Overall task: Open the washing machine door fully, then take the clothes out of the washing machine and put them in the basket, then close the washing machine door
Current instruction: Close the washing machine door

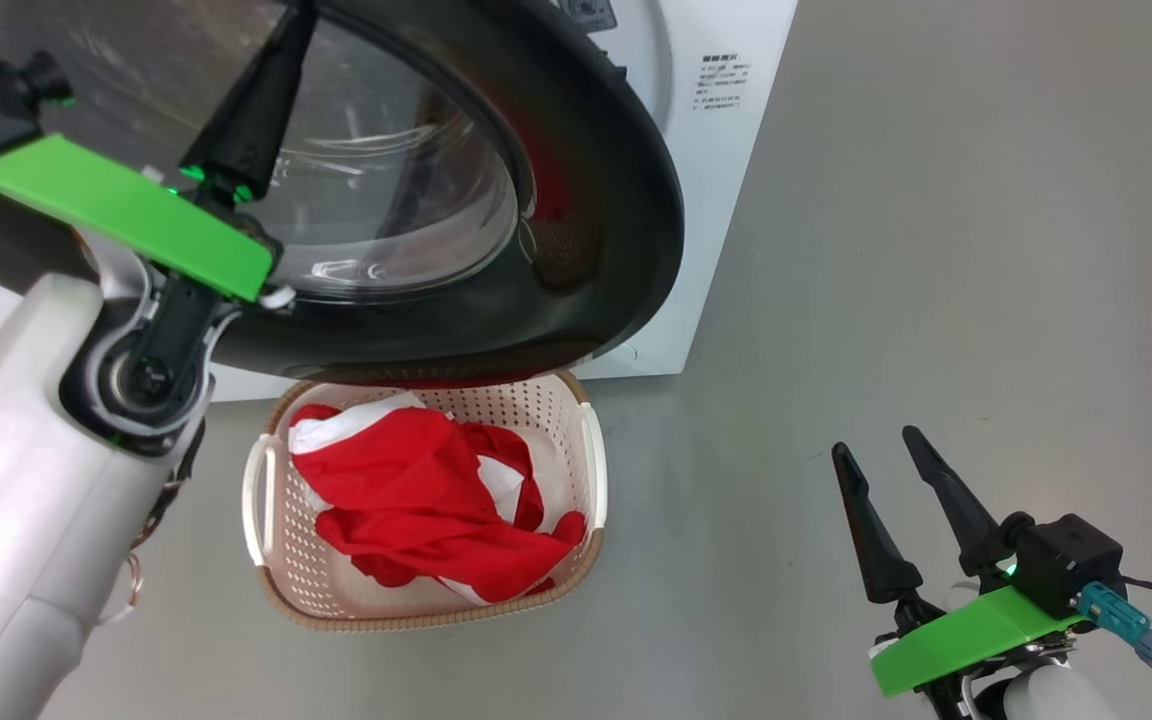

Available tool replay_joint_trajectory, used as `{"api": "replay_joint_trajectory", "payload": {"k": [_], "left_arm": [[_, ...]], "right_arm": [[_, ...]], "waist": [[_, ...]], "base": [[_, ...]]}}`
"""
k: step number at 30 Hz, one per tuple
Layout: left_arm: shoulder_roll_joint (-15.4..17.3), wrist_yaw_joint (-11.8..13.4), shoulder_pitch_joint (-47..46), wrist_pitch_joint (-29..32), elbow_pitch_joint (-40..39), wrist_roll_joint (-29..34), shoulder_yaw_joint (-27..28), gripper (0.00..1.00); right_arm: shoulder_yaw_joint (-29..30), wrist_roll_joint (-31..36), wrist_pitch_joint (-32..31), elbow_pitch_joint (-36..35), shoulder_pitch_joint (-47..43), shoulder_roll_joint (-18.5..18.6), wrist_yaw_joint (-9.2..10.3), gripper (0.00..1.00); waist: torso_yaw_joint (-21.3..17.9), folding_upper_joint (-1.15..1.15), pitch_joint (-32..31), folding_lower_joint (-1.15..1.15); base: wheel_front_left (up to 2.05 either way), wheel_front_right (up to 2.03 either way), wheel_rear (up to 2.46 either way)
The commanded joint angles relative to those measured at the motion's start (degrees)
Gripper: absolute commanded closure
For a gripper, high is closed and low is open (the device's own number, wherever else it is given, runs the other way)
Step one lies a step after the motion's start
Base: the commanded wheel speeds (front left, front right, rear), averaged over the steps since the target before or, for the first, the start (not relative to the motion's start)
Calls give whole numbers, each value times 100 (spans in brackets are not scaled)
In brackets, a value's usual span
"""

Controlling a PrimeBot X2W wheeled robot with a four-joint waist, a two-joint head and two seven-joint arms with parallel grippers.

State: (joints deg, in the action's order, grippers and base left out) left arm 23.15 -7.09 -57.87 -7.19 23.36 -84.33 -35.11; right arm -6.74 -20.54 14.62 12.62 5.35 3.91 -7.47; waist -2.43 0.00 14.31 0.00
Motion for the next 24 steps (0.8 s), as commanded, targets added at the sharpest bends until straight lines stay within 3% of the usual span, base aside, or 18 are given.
{"api": "replay_joint_trajectory", "payload": {"k": [1,8,14,15,19,20,21,23,24], "left_arm": [[316,-40,-211,-60,-90,-47,156,100],[393,-40,3,-264,-137,-127,-95,100],[577,-40,496,-637,-84,174,-437,100],[584,-40,594,-681,-61,208,-454,93],[620,-40,1025,-765,2,407,-478,84],[610,-40,1145,-772,9,434,-438,76],[593,-40,1262,-775,17,478,-305,61],[550,-40,1539,-777,19,666,-49,55],[525,-40,1690,-778,20,779,55,33]], "right_arm": [[-106,56,38,-158,164,13,-2,0],[-77,63,38,-133,139,18,-2,0],[-75,48,38,-107,55,68,-2,0],[-74,43,38,-106,38,75,-2,0],[-84,24,38,-108,-18,104,-2,0],[-82,19,38,-108,-32,113,-2,0],[-78,14,38,-108,-43,121,-2,0],[-70,4,38,-105,-63,135,-2,0],[-67,-1,38,-102,-77,140,-2,0]], "waist": [[11,0,-7,0],[127,0,-107,0],[248,0,-299,0],[265,0,-321,0],[328,0,-403,0],[345,0,-418,0],[362,0,-428,0],[390,0,-455,0],[402,0,-476,0]], "base": [[0,0,0],[0,0,0],[0,0,0],[0,0,0],[0,0,0],[0,0,0],[0,0,0],[0,0,0],[0,0,0]]}}
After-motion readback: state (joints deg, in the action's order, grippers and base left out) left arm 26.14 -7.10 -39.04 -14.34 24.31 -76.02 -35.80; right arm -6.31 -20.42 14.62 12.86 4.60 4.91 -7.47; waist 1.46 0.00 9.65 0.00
